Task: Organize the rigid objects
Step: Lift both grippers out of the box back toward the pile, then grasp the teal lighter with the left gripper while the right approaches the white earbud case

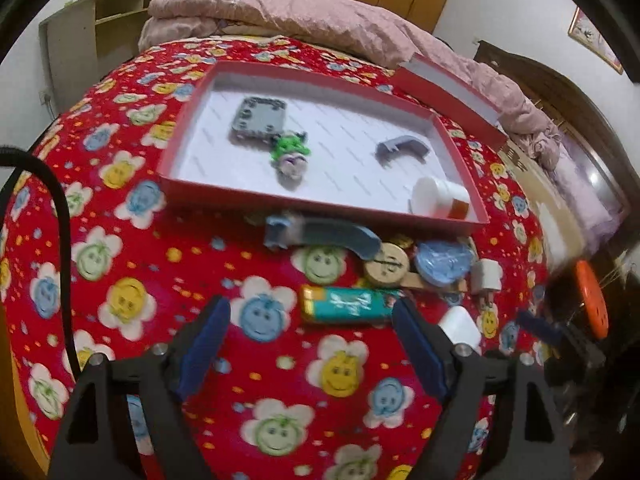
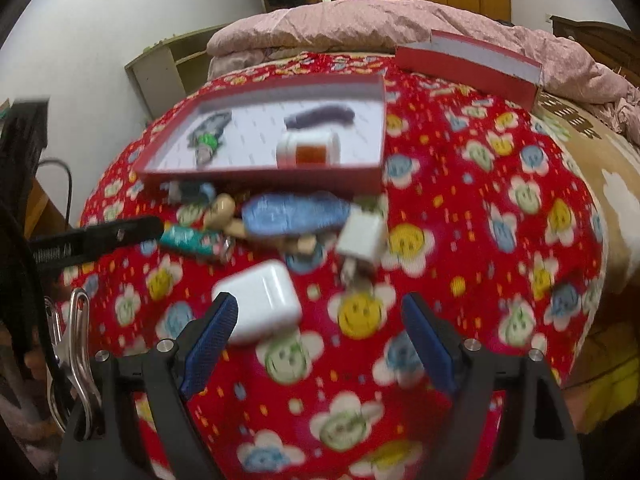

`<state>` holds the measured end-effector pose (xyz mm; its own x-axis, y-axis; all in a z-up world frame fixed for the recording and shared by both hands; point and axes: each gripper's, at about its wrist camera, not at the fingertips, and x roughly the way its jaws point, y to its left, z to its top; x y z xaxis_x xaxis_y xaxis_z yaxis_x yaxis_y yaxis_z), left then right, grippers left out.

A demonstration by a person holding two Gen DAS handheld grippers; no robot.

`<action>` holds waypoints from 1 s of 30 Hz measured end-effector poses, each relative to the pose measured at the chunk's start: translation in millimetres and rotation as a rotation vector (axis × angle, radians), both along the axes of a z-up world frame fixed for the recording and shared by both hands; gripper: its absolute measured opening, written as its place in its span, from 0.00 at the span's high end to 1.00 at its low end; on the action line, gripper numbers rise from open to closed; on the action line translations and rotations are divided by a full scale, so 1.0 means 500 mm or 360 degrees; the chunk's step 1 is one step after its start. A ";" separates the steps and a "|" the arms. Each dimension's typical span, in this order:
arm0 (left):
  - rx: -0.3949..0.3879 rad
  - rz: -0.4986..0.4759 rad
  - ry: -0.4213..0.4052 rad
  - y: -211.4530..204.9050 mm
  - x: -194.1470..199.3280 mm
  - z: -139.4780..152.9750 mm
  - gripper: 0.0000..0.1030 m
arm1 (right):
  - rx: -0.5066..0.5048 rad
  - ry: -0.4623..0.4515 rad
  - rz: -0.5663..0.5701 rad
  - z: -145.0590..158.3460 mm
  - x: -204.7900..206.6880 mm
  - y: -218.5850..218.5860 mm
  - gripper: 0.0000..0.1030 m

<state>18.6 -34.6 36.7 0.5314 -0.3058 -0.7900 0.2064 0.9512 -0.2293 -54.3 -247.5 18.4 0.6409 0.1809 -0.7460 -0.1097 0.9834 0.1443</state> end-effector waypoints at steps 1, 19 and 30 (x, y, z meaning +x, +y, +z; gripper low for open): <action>0.0001 -0.0011 0.0000 -0.008 -0.002 0.000 0.15 | -0.0017 0.0005 0.0016 -0.007 -0.009 0.000 0.17; 0.0218 -0.0054 -0.0045 -0.121 -0.002 -0.049 0.11 | -0.0110 -0.0014 0.0067 -0.063 -0.052 0.006 0.14; 0.0415 -0.0026 -0.0087 -0.112 -0.007 -0.054 0.18 | -0.0117 -0.0030 0.0070 -0.067 -0.051 0.012 0.11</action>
